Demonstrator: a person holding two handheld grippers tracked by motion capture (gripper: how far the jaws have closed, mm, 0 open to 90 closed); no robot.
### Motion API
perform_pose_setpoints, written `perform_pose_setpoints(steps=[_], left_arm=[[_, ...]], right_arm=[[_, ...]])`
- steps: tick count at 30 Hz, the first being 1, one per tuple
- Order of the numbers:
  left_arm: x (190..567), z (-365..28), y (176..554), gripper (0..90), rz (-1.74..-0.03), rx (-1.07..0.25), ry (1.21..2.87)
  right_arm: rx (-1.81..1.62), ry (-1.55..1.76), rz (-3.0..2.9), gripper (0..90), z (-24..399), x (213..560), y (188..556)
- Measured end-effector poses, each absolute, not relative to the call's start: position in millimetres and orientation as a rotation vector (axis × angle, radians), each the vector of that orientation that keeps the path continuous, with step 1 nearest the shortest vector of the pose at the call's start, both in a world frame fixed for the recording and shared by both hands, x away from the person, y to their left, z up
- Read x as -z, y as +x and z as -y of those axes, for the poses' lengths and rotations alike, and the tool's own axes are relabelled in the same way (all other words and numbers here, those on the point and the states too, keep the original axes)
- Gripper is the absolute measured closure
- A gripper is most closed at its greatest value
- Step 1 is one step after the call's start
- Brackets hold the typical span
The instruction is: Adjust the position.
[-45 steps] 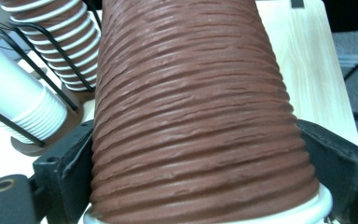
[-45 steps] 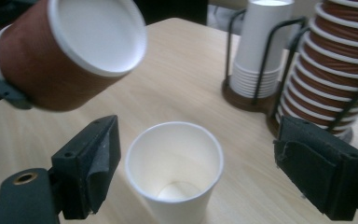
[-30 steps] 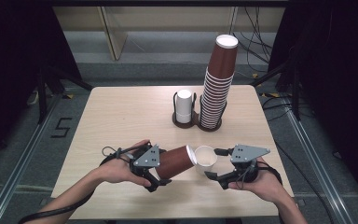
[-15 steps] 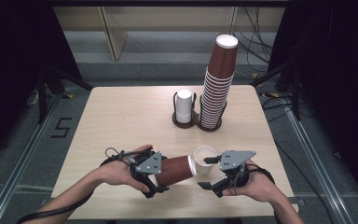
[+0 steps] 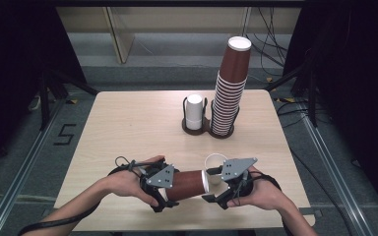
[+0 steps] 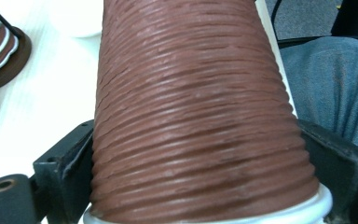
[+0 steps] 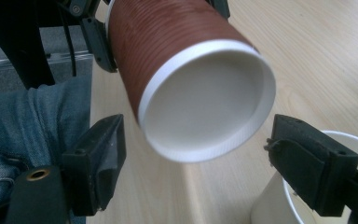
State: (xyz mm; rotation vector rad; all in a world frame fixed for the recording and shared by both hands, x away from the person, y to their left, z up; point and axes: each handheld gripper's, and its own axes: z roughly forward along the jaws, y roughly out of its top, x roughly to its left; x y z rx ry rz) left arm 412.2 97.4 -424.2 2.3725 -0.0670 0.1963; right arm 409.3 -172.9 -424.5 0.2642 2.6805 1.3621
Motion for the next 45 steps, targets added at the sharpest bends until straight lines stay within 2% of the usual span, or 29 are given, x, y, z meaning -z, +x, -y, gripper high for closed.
perform_pose_setpoints(steps=[15, 45], left_arm=[[425.7, -91.9, 410.8, 8.4, 0.109, -0.176, 2.399], [426.5, -84.1, 409.4, 8.3, 0.142, -0.156, 2.409]], right_arm=[[-1.351, 0.180, -2.763, 18.3, 150.0, 423.2, 412.7], [-1.305, 0.123, -2.832, 17.5, 137.2, 431.2, 412.0]])
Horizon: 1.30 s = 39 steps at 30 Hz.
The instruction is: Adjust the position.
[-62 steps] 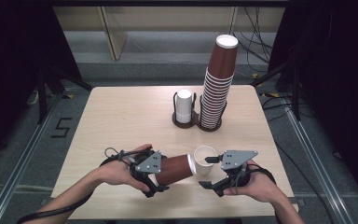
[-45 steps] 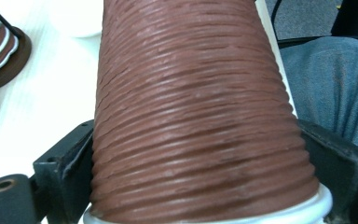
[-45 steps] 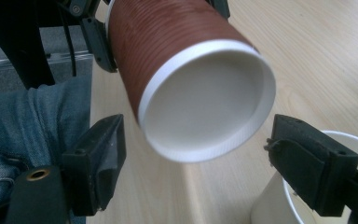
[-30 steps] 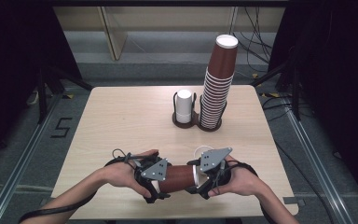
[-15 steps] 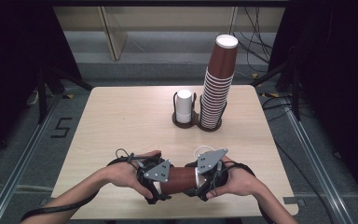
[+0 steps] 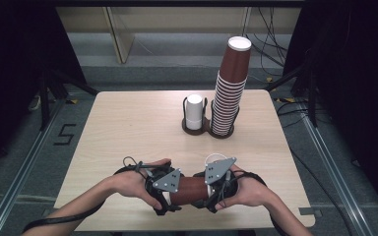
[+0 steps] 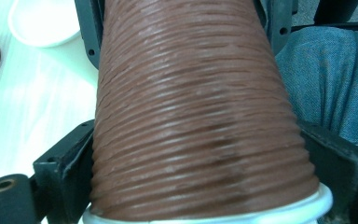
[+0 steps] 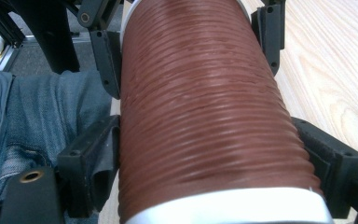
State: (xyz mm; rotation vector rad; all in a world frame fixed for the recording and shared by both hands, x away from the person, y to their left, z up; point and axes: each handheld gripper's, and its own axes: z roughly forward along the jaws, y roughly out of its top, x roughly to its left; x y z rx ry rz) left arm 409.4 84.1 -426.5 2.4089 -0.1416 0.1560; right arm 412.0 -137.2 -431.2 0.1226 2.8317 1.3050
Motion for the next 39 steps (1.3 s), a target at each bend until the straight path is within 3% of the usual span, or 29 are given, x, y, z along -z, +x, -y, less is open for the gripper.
perform_pose_setpoints(steps=[24, 39], left_arm=[[425.8, -82.1, 410.5, 8.2, 0.158, -0.153, 2.419], [427.9, -89.4, 412.3, 0.0, 0.093, -0.183, 2.386]], right_arm=[[-1.322, 0.105, -2.814, 19.7, 141.0, 433.9, 413.8], [-1.361, 0.186, -2.794, 19.4, 144.7, 437.8, 412.8]])
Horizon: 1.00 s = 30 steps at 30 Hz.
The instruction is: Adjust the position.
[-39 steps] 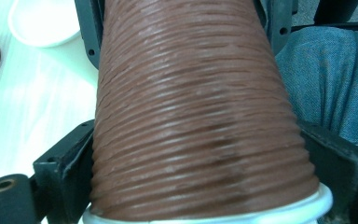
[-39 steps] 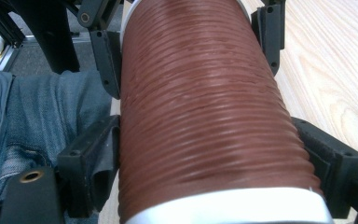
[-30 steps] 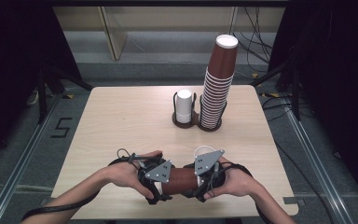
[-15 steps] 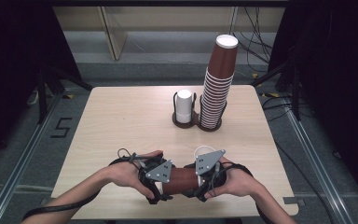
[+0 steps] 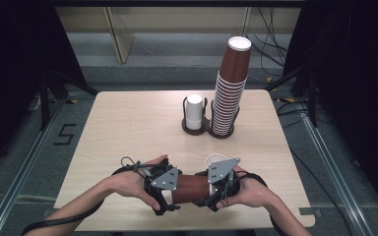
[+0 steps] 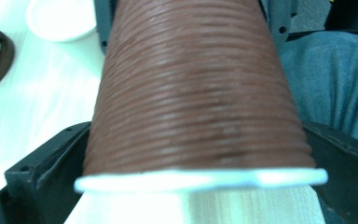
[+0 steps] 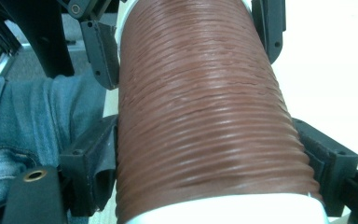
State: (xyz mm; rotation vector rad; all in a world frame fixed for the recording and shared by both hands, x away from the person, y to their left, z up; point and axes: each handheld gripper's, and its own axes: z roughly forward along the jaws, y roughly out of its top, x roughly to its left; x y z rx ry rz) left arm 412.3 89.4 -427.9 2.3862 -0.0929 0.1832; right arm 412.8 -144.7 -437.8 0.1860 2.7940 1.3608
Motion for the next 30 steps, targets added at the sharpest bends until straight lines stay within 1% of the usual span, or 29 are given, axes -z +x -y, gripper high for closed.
perform_pose_setpoints(steps=[1, 3, 8, 17, 30], left_arm=[[428.2, -90.3, 412.5, 0.0, 0.091, -0.182, 2.383], [429.1, -91.7, 412.7, 0.0, 0.079, -0.190, 2.380], [431.5, -93.1, 413.5, 0.0, 0.049, -0.196, 2.378], [432.4, -96.2, 417.5, 0.0, 0.007, -0.204, 2.368], [436.4, -106.1, 423.3, 0.0, -0.055, -0.198, 2.326]], right_arm=[[-1.375, 0.149, -2.777, 19.4, 144.8, 438.6, 414.6], [-1.383, 0.193, -2.782, 19.4, 146.5, 439.9, 412.1], [-1.461, 0.156, -2.719, 19.4, 148.0, 442.1, 413.3], [-1.491, 0.146, -2.678, 19.4, 151.8, 443.4, 414.5], [-1.631, 0.245, -2.579, 19.4, 160.0, 450.9, 412.4]])
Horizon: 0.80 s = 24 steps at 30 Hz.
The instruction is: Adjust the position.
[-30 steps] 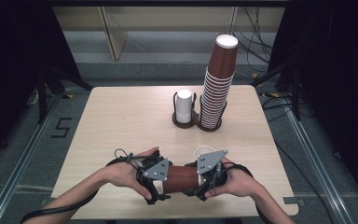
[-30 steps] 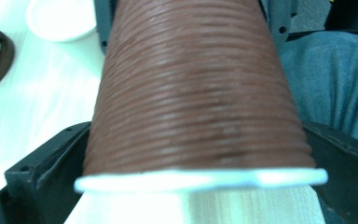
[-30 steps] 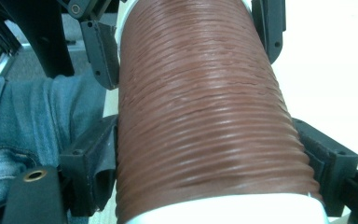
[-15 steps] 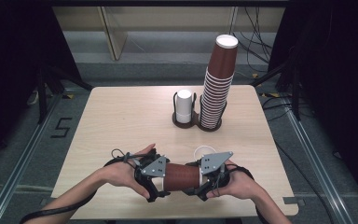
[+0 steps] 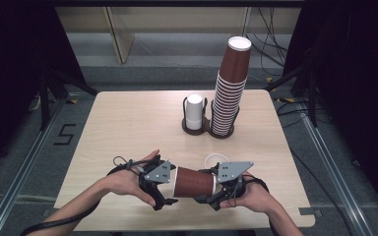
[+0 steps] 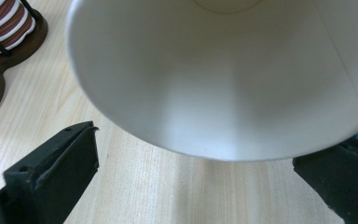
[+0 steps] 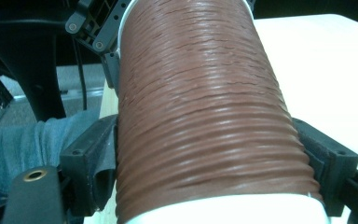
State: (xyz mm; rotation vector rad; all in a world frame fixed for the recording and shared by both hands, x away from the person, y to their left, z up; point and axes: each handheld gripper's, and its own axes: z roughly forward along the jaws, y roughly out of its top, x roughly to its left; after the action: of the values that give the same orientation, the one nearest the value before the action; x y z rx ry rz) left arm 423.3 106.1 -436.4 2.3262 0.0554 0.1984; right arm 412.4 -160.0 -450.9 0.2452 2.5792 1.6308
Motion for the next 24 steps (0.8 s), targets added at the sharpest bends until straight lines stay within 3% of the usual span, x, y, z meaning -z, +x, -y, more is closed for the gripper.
perform_pose_setpoints(steps=[24], left_arm=[[426.8, -108.6, 423.2, 0.0, -0.077, -0.133, 2.226]], right_arm=[[-1.719, 0.239, -2.471, 19.4, 163.9, 463.0, 410.7]])
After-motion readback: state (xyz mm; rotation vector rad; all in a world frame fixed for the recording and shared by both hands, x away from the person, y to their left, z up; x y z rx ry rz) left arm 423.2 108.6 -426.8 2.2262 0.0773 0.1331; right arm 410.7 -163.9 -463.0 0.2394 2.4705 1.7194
